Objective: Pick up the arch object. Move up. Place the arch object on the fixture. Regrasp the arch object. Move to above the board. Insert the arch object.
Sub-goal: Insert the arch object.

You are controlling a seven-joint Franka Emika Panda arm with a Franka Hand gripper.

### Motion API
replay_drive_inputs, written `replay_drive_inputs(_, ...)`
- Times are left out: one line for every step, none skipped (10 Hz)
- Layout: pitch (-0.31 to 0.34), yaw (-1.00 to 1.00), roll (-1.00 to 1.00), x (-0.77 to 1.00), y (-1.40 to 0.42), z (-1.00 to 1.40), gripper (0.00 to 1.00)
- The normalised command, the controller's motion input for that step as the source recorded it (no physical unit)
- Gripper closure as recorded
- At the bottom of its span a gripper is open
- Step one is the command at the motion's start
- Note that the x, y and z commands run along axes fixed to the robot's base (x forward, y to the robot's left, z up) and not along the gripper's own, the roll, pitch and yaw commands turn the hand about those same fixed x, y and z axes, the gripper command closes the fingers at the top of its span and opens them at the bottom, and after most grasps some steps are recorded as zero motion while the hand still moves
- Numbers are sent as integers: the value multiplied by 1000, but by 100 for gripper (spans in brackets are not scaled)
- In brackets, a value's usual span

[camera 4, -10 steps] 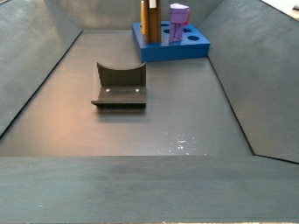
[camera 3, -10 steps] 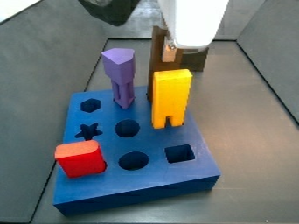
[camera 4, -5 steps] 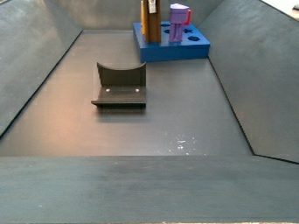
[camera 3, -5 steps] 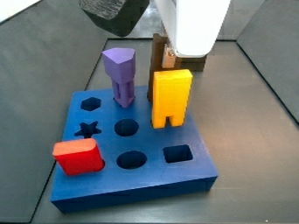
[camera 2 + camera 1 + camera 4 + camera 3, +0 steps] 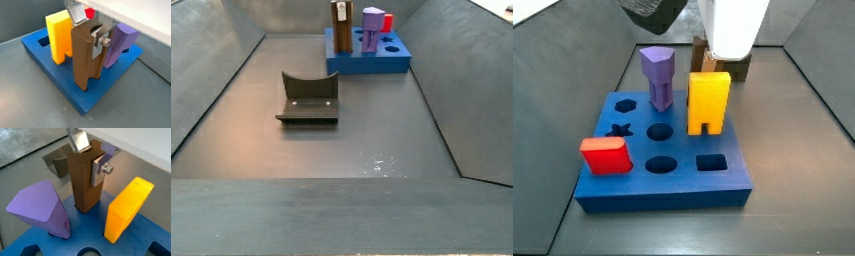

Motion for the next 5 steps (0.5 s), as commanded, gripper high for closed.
replay_drive_inputs(0,-194,0,-231,9,-1000,100)
replay_drive_inputs(-126,0,-201,-86,226,-234,100)
replay_drive_inputs(29,0,49,11,-34,0,100)
replay_drive_inputs(13,0,20,0,0,0,100)
replay_drive_inputs(0,0,0,0,0,0,100)
